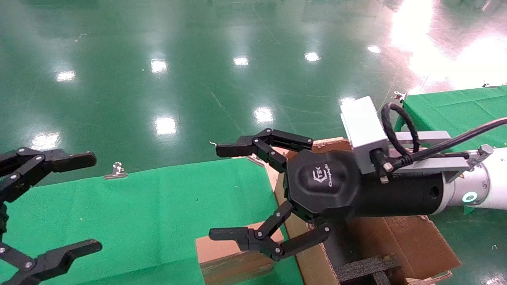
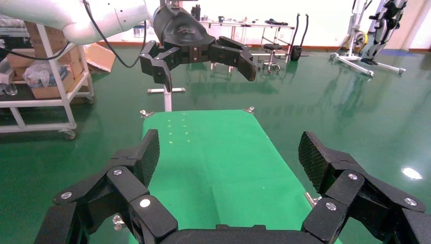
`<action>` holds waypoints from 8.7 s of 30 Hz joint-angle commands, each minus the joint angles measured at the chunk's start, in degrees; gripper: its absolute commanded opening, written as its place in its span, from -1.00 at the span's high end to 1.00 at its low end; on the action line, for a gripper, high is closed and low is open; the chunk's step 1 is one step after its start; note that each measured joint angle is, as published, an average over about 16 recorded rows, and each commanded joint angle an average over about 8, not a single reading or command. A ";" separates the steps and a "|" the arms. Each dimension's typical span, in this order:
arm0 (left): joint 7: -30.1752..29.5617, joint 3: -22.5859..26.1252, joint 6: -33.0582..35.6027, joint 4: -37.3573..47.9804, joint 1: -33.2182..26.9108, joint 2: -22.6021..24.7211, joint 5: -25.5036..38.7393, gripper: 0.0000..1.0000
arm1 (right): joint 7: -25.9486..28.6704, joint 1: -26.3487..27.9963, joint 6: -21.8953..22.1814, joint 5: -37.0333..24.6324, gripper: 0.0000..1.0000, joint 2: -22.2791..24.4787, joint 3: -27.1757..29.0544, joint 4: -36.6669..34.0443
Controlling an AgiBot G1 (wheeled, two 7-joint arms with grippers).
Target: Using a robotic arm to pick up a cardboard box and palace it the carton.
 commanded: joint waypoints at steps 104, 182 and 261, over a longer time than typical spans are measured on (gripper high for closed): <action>0.03 0.05 -0.02 0.03 -0.01 -0.02 -0.05 -1.00 | 3.48 30.10 -4.21 -52.36 1.00 -19.67 -38.55 -3.34; 0.08 0.12 -0.05 0.07 -0.02 -0.04 -0.13 -1.00 | 22.11 67.96 0.69 -44.11 1.00 10.96 -72.33 -7.44; 0.12 0.18 -0.09 0.10 -0.04 -0.07 -0.19 -1.00 | 93.86 40.89 28.69 -64.28 1.00 4.21 -83.73 -7.65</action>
